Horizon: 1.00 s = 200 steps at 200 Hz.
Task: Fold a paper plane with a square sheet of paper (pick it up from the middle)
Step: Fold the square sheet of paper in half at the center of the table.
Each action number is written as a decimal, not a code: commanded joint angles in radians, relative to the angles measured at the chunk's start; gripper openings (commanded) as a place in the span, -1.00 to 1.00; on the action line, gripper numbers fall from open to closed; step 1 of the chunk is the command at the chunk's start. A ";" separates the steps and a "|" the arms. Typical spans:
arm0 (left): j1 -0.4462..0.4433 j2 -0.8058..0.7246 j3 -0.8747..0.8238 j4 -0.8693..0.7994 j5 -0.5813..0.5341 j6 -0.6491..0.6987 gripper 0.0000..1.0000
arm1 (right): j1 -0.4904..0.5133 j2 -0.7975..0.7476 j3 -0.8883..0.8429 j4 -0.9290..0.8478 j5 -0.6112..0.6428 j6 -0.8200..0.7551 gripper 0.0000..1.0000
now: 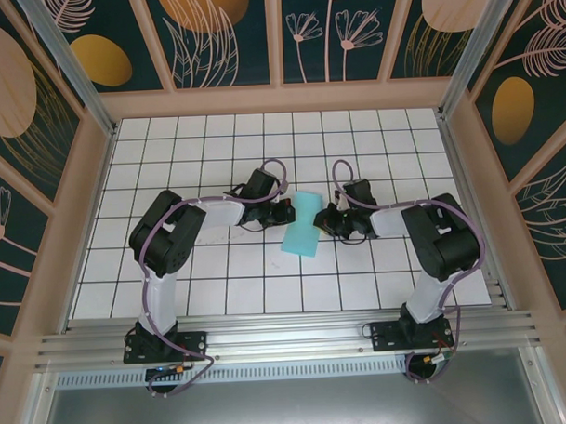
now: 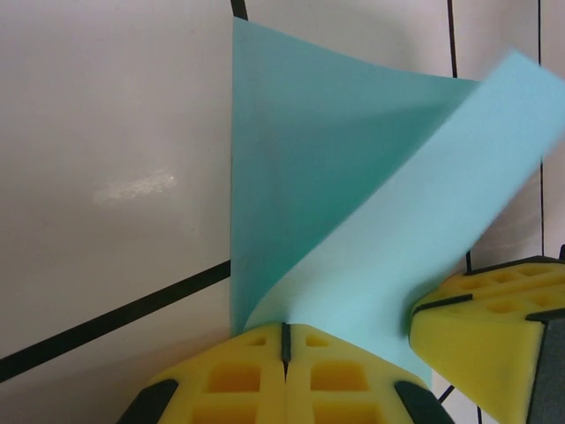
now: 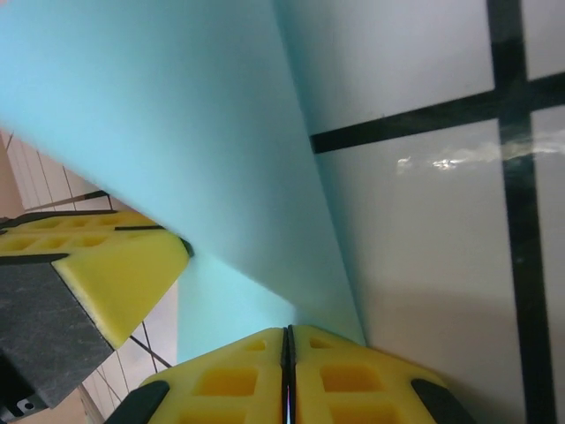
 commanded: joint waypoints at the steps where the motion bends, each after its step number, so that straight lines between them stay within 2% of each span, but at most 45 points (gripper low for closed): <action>1: -0.007 0.077 -0.020 -0.118 -0.057 0.031 -1.00 | -0.007 0.012 -0.017 0.003 0.018 -0.015 -0.75; 49: -0.006 0.077 -0.021 -0.118 -0.059 0.031 -1.00 | -0.012 -0.044 0.080 -0.059 -0.001 -0.037 -0.74; 136: -0.006 0.070 -0.026 -0.126 -0.066 0.036 -1.00 | -0.049 0.111 0.111 -0.047 0.003 -0.058 -0.74; 200: -0.006 0.070 -0.023 -0.131 -0.073 0.037 -1.00 | -0.059 0.033 0.183 -0.088 -0.023 -0.057 -0.73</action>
